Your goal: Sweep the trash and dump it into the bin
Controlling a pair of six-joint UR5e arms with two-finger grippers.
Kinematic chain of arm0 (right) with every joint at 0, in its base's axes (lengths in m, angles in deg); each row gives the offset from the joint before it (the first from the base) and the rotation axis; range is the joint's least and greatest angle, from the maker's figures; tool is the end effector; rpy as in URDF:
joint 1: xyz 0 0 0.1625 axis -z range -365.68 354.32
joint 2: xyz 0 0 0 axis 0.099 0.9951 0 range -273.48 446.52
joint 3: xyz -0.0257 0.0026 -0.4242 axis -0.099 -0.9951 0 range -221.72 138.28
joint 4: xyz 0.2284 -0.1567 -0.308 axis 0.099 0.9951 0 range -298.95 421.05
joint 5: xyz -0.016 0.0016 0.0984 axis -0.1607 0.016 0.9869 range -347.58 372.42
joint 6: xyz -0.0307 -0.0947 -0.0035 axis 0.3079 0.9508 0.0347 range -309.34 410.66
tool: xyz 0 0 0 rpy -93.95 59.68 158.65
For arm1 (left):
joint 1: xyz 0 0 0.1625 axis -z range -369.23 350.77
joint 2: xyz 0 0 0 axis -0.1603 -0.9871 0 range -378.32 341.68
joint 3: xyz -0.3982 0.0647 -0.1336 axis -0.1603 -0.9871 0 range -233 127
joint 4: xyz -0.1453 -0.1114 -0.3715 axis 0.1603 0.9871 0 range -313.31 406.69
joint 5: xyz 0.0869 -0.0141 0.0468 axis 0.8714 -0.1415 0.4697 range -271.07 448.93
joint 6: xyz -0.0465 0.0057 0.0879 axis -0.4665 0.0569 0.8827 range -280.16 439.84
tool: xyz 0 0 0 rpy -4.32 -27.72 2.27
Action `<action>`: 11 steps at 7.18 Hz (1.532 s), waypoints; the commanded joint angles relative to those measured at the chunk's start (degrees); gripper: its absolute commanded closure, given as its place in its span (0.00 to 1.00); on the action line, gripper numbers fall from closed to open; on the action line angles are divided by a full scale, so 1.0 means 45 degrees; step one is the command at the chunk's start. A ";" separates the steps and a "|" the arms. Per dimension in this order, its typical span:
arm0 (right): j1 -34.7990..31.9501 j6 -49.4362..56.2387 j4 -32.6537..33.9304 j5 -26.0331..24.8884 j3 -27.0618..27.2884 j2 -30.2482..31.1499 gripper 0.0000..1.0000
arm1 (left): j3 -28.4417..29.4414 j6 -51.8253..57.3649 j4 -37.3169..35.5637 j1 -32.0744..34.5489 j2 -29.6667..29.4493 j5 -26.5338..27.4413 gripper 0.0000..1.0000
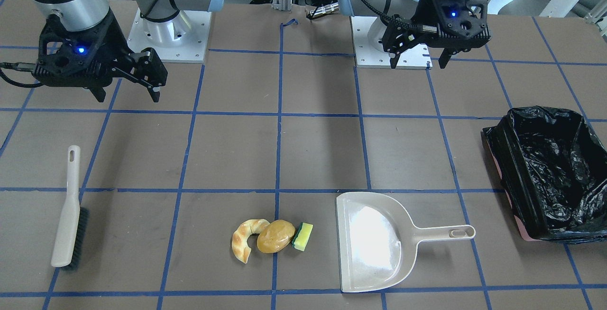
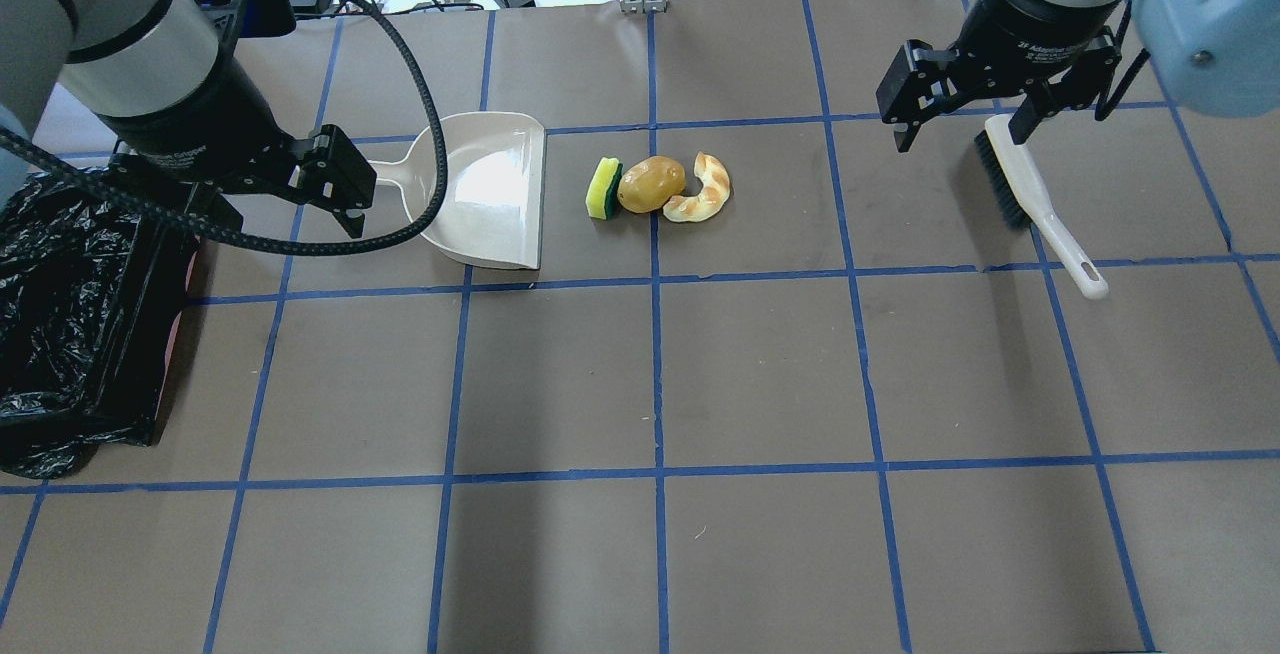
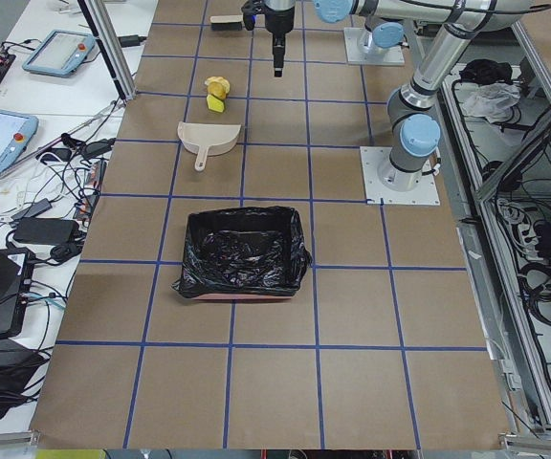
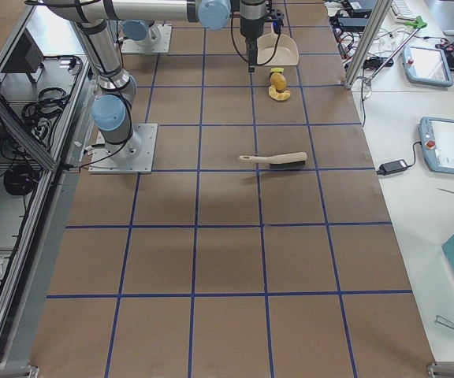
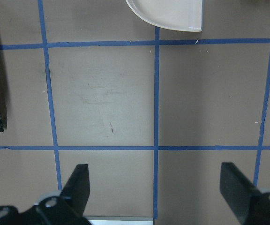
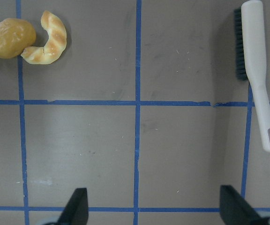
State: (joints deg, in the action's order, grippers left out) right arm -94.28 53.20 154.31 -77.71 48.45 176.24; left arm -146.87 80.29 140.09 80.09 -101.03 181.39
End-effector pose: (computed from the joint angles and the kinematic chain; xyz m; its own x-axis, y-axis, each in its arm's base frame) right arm 0.1208 -0.5017 0.4898 -0.9998 -0.0197 0.0045 -0.0199 0.9986 -0.0487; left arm -0.1237 -0.4387 0.5080 -0.9991 -0.0041 -0.0428 -0.0041 1.0000 -0.0002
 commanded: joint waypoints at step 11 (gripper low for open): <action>0.3219 0.5207 0.0251 -0.0285 0.0352 -0.0093 0.01 | 0.0079 0.0037 -0.0013 -0.0062 -0.0097 -0.0059 0.00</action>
State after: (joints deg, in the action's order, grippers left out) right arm -82.44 71.98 154.98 -79.20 49.99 176.07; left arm -146.64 80.46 140.07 79.81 -101.37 181.20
